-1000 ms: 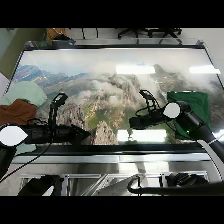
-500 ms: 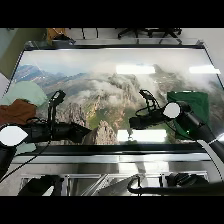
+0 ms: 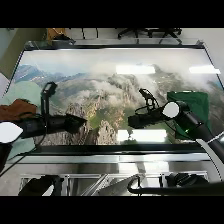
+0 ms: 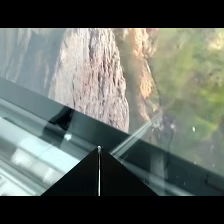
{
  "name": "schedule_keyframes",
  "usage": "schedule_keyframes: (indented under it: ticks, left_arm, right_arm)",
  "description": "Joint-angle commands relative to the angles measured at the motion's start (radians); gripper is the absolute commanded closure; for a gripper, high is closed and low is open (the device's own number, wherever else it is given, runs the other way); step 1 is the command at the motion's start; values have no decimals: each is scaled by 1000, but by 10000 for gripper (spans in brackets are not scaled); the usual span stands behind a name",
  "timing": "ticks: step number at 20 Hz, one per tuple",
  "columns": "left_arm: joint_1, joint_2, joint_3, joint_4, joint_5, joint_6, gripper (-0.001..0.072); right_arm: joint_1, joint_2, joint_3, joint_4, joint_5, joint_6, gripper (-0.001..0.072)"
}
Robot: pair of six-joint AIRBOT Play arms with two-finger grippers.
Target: Fold the shirts.
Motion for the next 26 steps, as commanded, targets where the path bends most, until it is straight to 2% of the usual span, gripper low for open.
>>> schedule_keyframes:
  ticks: [1,3,4,7,10,13,17,20,23,24,25,26]
  left_arm:
    - [197,-82,164,339,-68,-35,22]
    - [375,-172,251,470,-32,-39,32]
    - [457,-225,286,497,2,-29,31]
    - [672,-424,384,504,207,-10,31]
    - [758,-666,513,510,377,49,31]
    - [769,-906,664,512,402,99,31]
    - [737,-1182,849,512,416,110,32]
    - [706,-1330,959,512,402,118,32]
    - [697,-1419,1022,513,325,118,34]
    - [697,-1440,1043,513,275,117,143]
    - [697,-1449,1059,513,223,117,507]
    - [697,-1448,1079,510,180,117,694]
  right_arm:
    - [0,-2,0,4,-50,-36,675]
    - [0,-6,0,2,-58,-36,332]
    - [0,-8,0,0,-63,-39,276]
    - [0,-11,0,-2,-113,-69,277]
    - [-2,-19,0,-24,-150,-95,277]
    - [-2,-34,0,-52,-154,-95,277]
    - [-2,-70,0,-56,-154,-95,278]
    - [-2,-108,0,-56,-154,-95,276]
    - [-2,-140,0,-56,-154,-95,277]
    - [-2,-145,0,-56,-153,-95,277]
    - [-2,-146,0,-56,-150,-95,278]
    - [-2,-145,0,-51,-150,-95,278]
